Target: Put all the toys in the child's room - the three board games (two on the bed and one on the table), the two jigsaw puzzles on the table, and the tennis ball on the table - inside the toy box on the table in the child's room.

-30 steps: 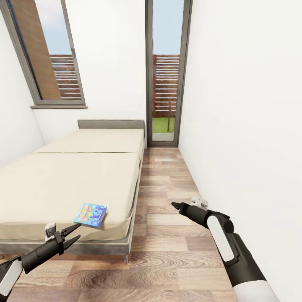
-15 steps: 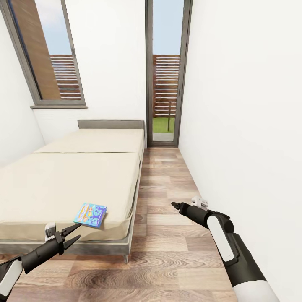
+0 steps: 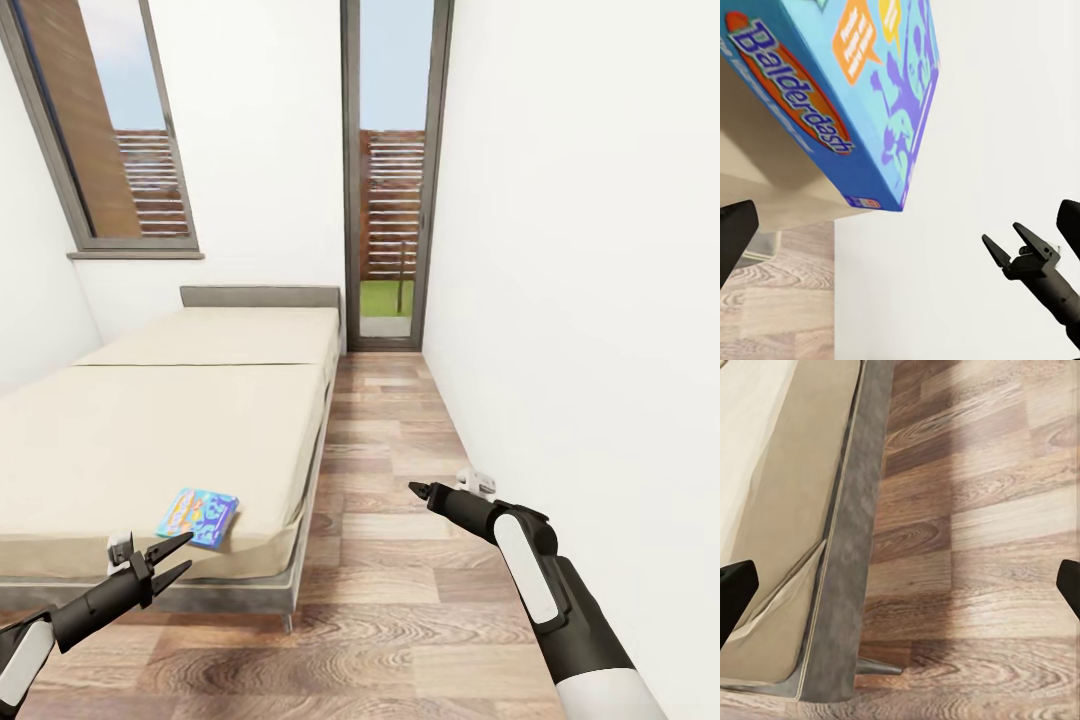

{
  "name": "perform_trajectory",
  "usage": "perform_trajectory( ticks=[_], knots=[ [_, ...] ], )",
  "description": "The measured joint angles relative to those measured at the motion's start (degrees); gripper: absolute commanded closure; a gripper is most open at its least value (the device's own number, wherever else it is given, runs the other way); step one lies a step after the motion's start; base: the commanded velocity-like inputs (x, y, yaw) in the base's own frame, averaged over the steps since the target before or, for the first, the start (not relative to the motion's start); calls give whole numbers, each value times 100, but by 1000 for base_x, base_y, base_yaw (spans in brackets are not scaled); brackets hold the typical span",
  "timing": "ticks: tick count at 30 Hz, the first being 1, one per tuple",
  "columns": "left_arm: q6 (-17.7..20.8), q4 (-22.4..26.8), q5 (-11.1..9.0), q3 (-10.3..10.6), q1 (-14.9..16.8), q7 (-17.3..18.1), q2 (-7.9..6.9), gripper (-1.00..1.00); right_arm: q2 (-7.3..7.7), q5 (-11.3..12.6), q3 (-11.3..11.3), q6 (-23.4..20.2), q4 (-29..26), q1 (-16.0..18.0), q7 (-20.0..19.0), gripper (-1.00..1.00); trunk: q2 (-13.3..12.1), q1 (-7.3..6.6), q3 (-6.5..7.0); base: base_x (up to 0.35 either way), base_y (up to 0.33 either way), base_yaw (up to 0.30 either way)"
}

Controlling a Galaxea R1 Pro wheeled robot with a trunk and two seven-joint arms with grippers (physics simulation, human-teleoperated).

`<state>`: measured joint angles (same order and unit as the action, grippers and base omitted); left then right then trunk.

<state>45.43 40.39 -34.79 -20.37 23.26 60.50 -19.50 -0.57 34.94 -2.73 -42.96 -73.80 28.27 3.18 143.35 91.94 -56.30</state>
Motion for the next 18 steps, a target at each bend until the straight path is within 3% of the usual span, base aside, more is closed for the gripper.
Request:
perform_trajectory(
  ticks=[18],
  knots=[
    [0,1,0,0,0,0,-1,-100,-4,0,0,1,1,0,0,-100,0,0,0,4,-10,0]
  ],
)
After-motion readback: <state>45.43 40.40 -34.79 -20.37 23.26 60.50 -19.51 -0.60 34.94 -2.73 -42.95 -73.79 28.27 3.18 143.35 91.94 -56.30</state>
